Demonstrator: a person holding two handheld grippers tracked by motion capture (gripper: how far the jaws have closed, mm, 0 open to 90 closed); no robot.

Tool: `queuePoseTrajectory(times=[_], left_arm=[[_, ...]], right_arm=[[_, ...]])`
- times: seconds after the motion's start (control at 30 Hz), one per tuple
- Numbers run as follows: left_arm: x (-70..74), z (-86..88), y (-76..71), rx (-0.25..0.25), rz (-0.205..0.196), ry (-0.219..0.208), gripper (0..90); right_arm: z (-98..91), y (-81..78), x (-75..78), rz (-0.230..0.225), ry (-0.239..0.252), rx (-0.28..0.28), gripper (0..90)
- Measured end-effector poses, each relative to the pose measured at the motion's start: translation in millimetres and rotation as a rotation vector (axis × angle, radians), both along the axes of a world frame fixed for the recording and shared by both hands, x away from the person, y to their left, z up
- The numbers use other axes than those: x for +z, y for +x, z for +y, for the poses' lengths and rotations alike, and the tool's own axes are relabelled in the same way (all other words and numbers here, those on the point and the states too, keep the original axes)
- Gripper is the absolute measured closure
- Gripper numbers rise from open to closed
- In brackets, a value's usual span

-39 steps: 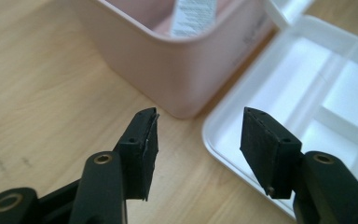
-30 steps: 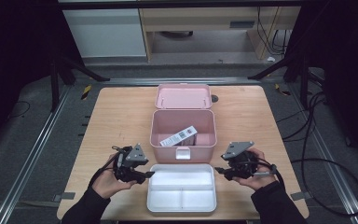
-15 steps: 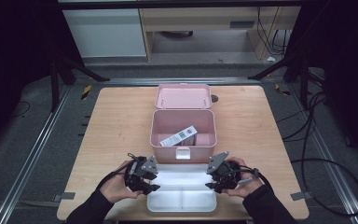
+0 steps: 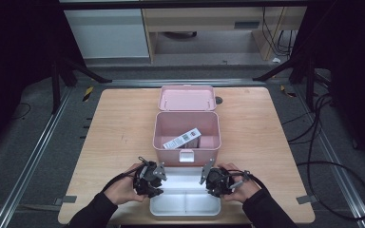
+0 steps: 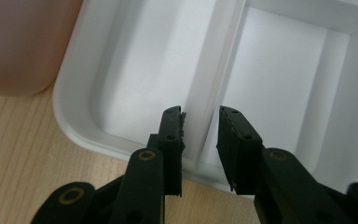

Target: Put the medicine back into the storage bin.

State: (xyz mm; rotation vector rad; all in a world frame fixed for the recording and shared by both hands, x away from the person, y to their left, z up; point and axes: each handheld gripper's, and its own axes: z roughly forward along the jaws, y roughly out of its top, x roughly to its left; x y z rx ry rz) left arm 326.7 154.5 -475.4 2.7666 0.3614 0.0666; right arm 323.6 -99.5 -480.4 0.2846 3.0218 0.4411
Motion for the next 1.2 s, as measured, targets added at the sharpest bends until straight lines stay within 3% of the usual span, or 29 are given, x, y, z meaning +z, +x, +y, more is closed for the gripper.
queuePoseTrajectory(times=[0.3,0.5,0.8,1.03,1.2], left_arm=[[-6.0,-7.2,1.7,-0.066,0.035,0.057,76.0],[-7.0,-10.3,5.8,-0.085,0.040,0.094,81.8],[-5.0,-10.7,4.5,-0.139,0.063,0.097,86.3],[15.8,-9.3,-8.6,-0.170,0.071,0.079,87.0],[38.7,-8.4,-19.4,-0.180,0.057,0.061,87.6]], right_arm=[[7.4,2.3,-6.0,0.024,-0.057,0.022,81.7],[7.4,3.9,-6.2,0.026,-0.057,0.019,84.9],[5.6,4.3,-3.2,0.050,-0.042,0.009,85.2],[0.6,-7.4,11.6,0.091,-0.007,0.009,85.4],[-2.9,-14.5,33.3,0.099,0.011,0.010,85.2]])
